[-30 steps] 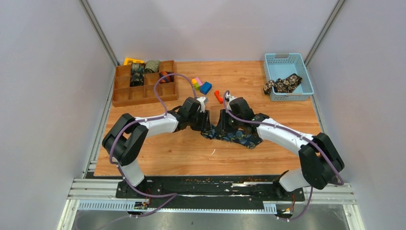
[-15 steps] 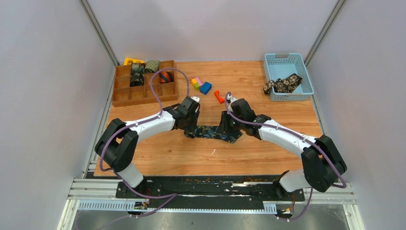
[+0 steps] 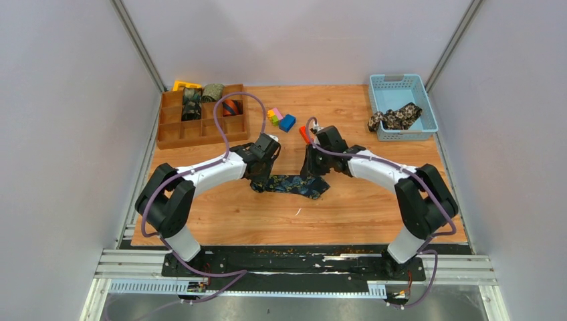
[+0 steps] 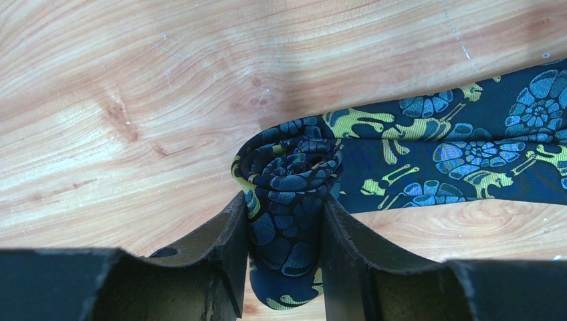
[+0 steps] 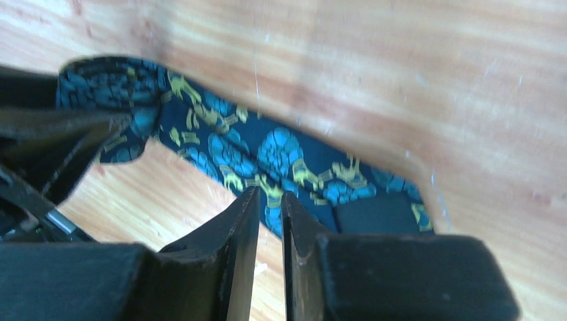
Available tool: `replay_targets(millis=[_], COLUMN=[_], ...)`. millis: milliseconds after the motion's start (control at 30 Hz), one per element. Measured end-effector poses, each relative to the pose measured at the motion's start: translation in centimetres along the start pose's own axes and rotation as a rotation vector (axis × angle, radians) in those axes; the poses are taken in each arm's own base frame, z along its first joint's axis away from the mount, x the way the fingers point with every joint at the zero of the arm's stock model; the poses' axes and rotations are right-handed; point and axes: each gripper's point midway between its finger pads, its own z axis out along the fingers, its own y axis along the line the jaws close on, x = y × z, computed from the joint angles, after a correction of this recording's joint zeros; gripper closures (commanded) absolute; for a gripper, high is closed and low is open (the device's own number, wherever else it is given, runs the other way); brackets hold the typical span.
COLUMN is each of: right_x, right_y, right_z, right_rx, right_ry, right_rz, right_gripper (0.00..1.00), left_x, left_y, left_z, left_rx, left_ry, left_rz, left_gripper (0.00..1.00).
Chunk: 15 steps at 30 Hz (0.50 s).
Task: Roll the ties
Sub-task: Roll the tie at the center of the board.
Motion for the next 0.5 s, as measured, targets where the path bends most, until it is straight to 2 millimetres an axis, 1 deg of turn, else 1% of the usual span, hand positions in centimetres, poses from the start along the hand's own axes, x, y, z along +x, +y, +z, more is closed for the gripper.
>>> replay_targets(millis=[100, 167, 233, 333, 400, 500], right_x=[-1.6, -1.9, -1.5, -0.1, 0.5, 0.8], right_y=[0.0, -0.2, -0.6, -1.6, -1.9, -1.8], right_z=[1.3, 2.3, 3.2, 4.2, 4.4, 4.3], right_rx=[0.001, 0.007, 0.015, 0.037, 0.045, 0.040], right_ry=[-0.002, 0.010, 0.032, 0.086, 0.109, 0.121], right_rz=[0.003, 0.005, 0.010, 0.021, 0.028, 0.031], right_gripper=[0.81, 0.81, 0.81, 0.82, 0.82, 0.82], left_x=[0.0, 0.0, 0.0, 0.0, 0.0, 0.0], left_y=[0.0, 0.0, -0.1, -0.1, -0.2, -0.4], left_z=[0.0, 0.0, 0.0, 0.0, 0.0, 0.0], left_rx=[0.001, 0.004, 0.007, 0.013, 0.019, 0.028], left_ry=[0.001, 0.001, 0.002, 0.002, 0.003, 0.004], left_rz=[0.003, 0.007, 0.014, 0.021, 0.024, 0.027], left_gripper=[0.57, 0.57, 0.57, 0.57, 0.57, 0.57])
